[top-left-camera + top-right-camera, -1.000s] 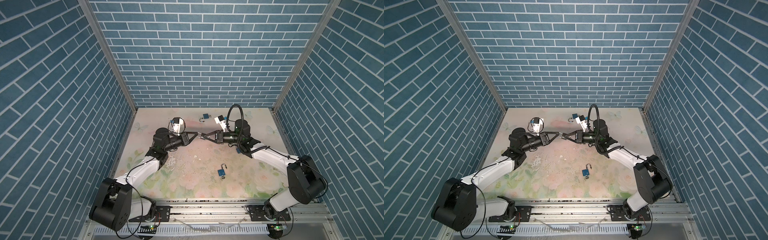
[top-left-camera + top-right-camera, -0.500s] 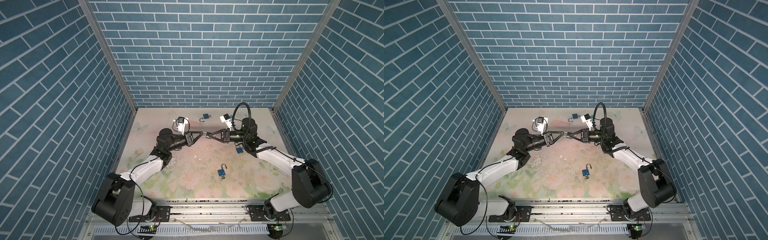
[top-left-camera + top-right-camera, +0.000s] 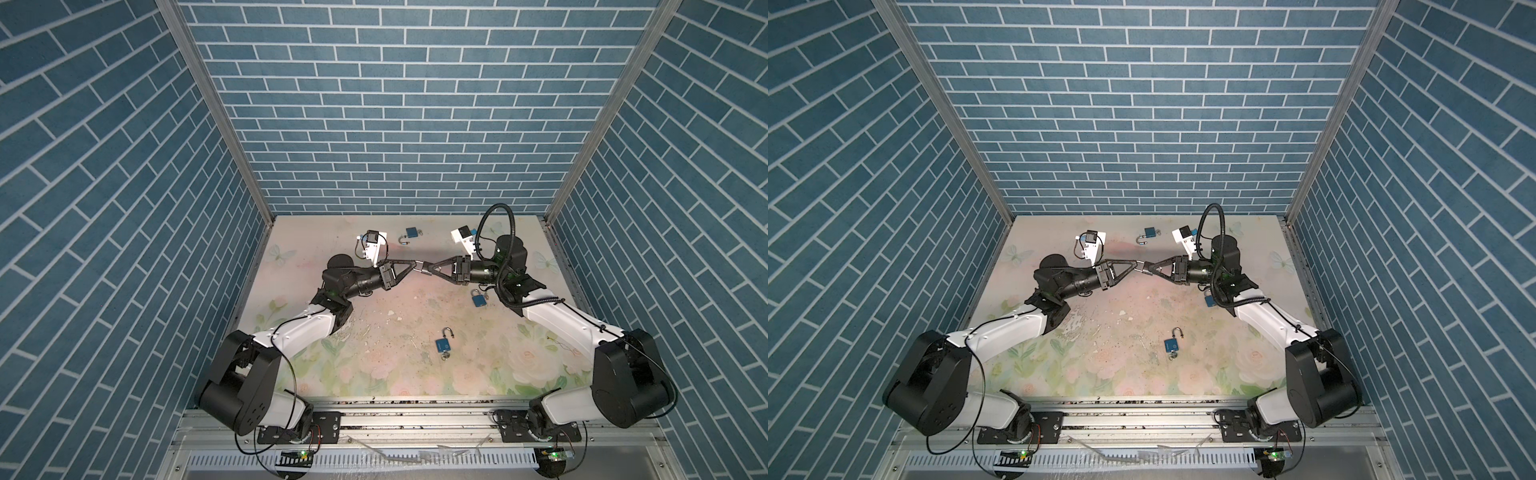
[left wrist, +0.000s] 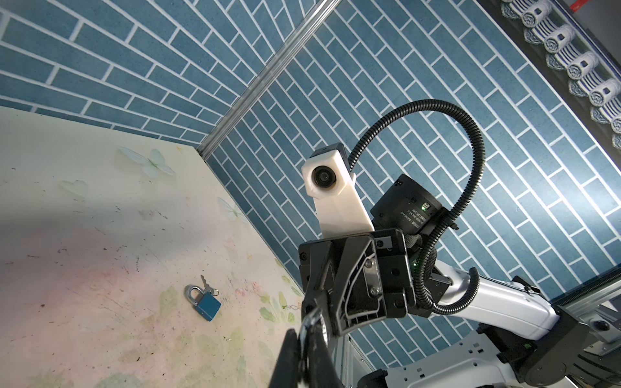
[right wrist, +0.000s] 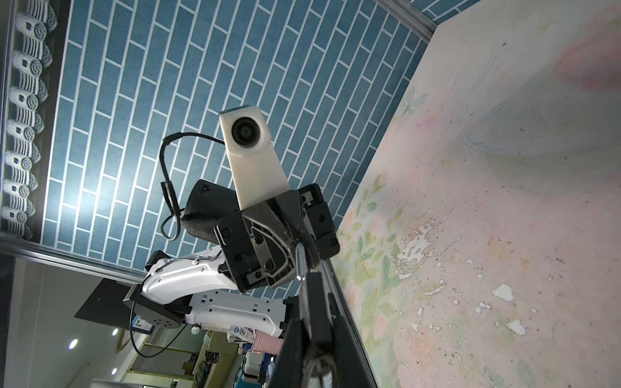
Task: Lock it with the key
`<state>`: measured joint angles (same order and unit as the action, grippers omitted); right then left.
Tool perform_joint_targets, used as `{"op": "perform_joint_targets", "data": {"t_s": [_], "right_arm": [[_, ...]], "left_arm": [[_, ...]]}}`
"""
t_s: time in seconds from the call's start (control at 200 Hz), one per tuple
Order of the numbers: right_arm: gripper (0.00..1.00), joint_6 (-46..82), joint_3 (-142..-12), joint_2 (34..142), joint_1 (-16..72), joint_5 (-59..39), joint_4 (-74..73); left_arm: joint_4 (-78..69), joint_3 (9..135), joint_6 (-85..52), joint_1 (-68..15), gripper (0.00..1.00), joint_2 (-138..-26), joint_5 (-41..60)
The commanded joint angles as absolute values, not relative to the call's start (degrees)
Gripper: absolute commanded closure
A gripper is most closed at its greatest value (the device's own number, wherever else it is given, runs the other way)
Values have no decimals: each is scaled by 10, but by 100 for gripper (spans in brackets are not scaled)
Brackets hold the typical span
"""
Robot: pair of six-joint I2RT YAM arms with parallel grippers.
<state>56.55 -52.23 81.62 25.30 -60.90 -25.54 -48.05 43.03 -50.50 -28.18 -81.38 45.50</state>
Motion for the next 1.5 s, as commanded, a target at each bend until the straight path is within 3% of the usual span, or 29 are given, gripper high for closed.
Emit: {"op": "perform_joint_targets", "data": {"t_s": [0.0, 1.055, 1.495], "right_arm": [[100, 553, -531, 822, 259, -555, -266], [100, 627, -547, 839, 243, -575, -374], [100, 615, -539, 831, 243, -562, -359]], "left_arm": [[-515, 451, -492, -347, 100, -813, 592], [-363, 452, -400, -357, 100, -771, 566], [-348, 447, -423, -303, 100, -780, 519]]}}
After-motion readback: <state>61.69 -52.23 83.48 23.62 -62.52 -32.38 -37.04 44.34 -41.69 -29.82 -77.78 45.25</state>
